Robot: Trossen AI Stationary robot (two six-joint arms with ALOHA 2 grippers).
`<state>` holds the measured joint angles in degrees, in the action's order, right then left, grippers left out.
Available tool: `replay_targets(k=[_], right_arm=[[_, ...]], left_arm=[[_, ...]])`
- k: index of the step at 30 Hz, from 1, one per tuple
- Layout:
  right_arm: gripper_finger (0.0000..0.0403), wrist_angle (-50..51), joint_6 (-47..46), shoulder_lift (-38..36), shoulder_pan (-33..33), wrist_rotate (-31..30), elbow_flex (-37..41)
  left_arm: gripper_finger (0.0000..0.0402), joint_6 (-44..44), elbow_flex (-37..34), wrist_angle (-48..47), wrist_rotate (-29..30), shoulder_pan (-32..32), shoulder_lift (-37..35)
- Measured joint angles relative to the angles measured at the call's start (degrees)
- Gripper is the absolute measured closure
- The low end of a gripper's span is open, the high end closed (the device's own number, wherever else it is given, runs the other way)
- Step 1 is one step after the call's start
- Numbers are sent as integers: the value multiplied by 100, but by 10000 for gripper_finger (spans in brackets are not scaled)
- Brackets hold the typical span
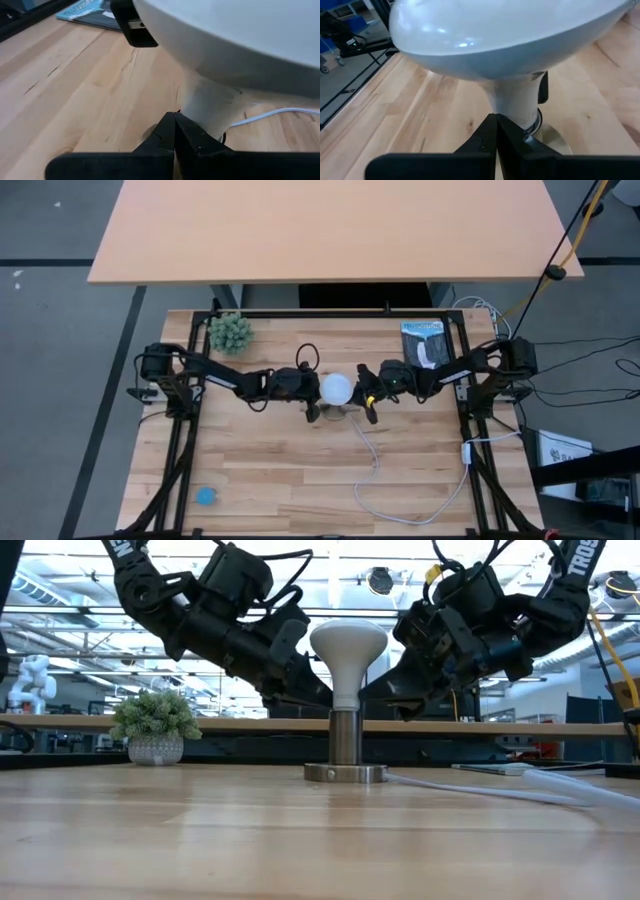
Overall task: Screw lightbulb
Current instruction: Remove the lightbulb from the lamp
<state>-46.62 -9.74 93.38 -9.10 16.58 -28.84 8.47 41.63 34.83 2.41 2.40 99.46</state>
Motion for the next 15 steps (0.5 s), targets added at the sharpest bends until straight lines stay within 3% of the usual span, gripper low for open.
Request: replay_targets(k=[9, 13, 15], right_arm=[[403, 58, -4, -2, -128, -34, 11], [403, 96, -25, -14, -301, -665, -15], [403, 216, -104, -5, -340, -721, -12]], left_arm=[[402, 270, -2, -61, 42, -167, -9], [401, 453, 14, -319, -455, -304, -114], [401, 451, 7, -372, -387, -384, -212]])
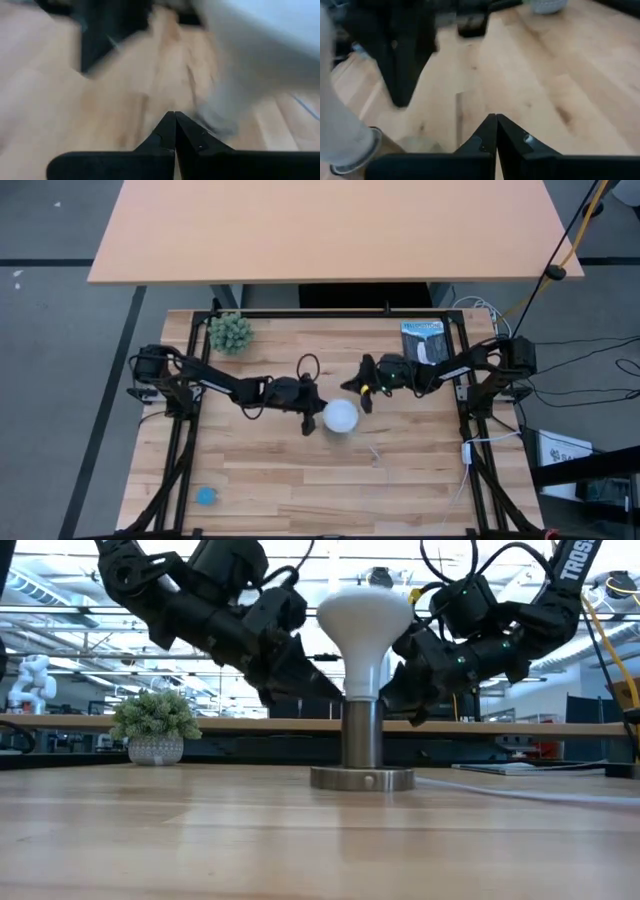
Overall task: Screw lightbulb
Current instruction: Remove the lightbulb from the lamp
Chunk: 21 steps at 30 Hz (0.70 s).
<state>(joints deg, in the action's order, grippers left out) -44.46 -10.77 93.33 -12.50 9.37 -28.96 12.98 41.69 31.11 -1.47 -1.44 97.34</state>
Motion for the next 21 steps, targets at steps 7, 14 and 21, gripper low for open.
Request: replay_targets(k=[7, 14, 21], right_arm=[[403, 438, -60, -108, -22, 419, 1], [403, 2488, 101, -1038, 125, 418, 10], [403, 2968, 79, -1165, 1194, 303, 10]], left_arm=[[401, -185, -2, -178, 699, -207, -118], [401, 180, -2, -704, 719, -253, -119], [401, 200, 0, -737, 765, -319, -120]])
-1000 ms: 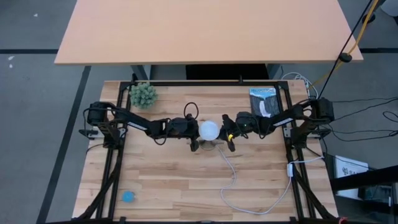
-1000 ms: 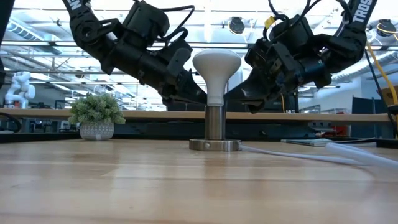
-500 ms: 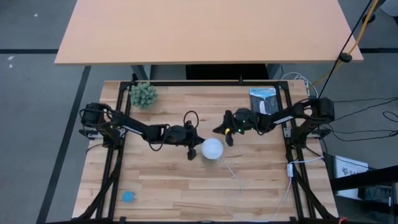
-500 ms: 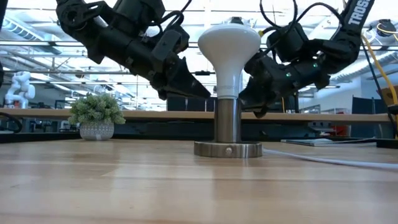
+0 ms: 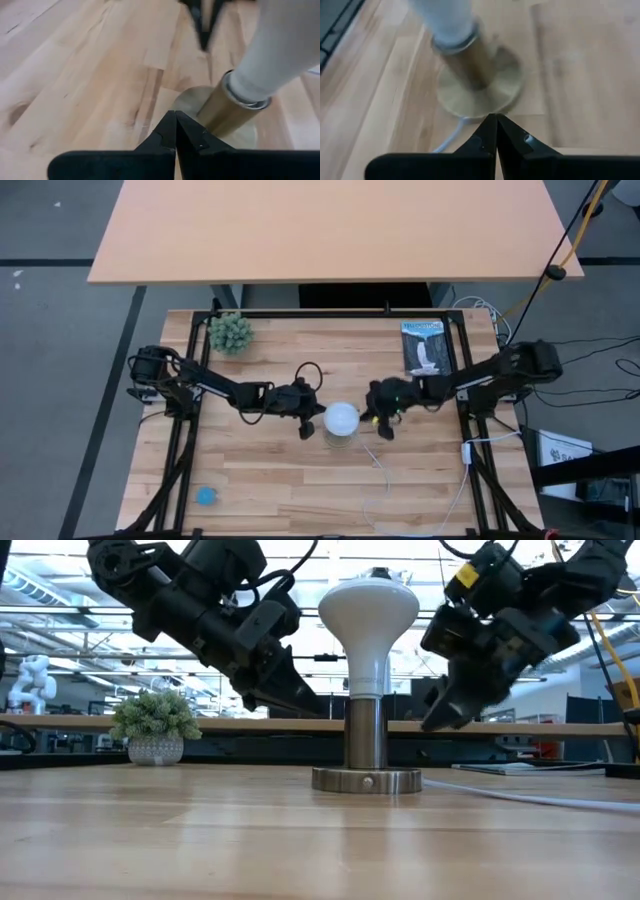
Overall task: Screw lightbulb
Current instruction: Remove the lightbulb from the lamp
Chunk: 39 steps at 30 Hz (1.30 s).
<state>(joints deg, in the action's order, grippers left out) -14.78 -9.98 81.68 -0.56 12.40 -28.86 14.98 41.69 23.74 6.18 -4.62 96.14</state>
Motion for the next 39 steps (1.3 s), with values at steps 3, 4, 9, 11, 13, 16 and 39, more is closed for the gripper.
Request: replay_targets(k=[3, 4, 9, 11, 13, 16, 39], right_arm=[[403, -483, -96, 441, 455, -341, 0], [403, -748, -111, 604, 552, -420, 2], [403, -2133, -386, 1414, 798, -508, 0], [403, -2489, -500, 1734, 856, -511, 0], [403, -2749, -613, 2025, 894, -507, -30], [403, -2881, -612, 2322, 902, -517, -162], [403, -1141, 510, 405, -585, -347, -173]], left_arm=[[401, 13, 0, -66, 134, 4, 0], [401, 13, 0, -80, 210, 4, 0], [401, 81, 0, -106, 505, 4, 0], [401, 109, -1, -108, 549, 20, 0], [401, 111, -2, -103, 569, 22, 0], [401, 111, -2, -103, 576, 38, 0], [401, -198, -4, -369, 1005, 564, 2]])
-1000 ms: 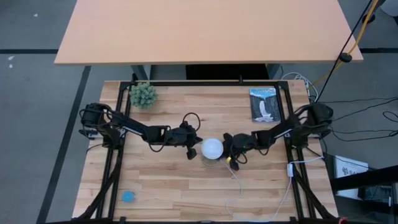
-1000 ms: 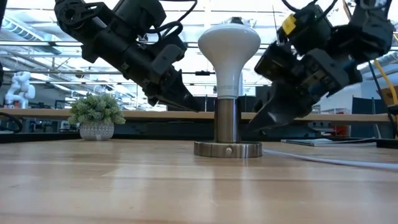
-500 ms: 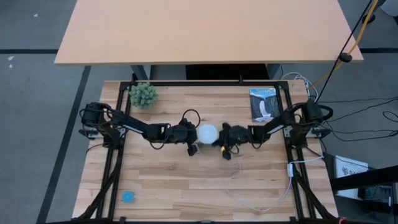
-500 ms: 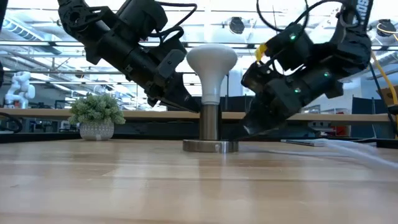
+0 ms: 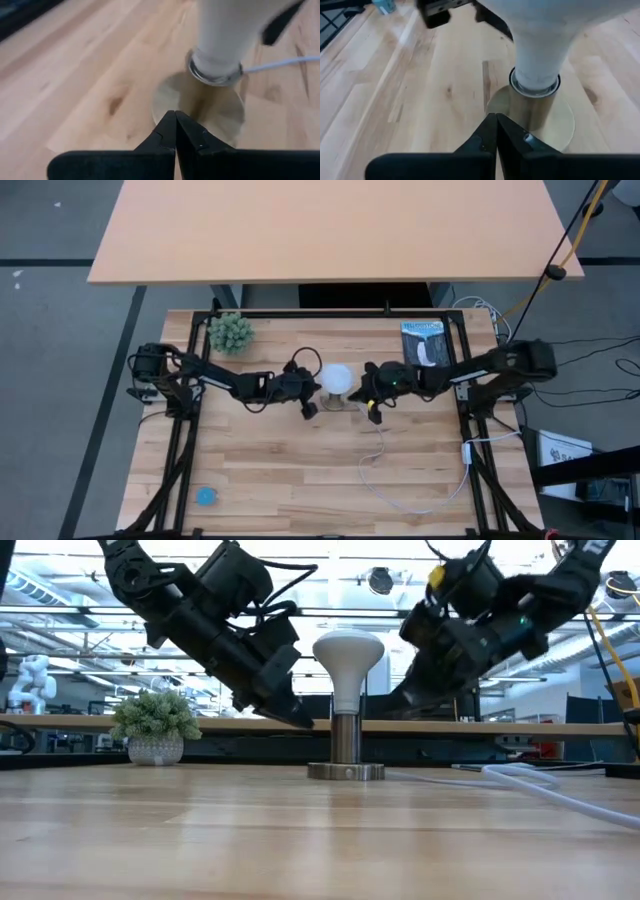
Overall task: Screw lightbulb
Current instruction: Remove the lightbulb from the lamp
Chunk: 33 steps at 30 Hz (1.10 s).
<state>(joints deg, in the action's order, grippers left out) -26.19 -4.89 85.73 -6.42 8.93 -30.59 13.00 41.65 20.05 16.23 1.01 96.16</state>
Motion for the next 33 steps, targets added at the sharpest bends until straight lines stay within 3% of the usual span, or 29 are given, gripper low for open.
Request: replay_targets(k=[5, 13, 20, 33], right_arm=[[403, 211, 165, -308, 0, -20, 1], [403, -337, 437, -230, -32, -30, 0], [403, -586, 418, 222, -155, 26, 0], [403, -970, 278, 217, -377, 53, -1]], left_arm=[[401, -344, -2, 535, -12, 196, 0], [401, -608, 0, 1163, -659, 373, 0], [401, -608, 0, 1324, -756, 370, 0], [401, -602, 0, 1341, -919, 347, 0]])
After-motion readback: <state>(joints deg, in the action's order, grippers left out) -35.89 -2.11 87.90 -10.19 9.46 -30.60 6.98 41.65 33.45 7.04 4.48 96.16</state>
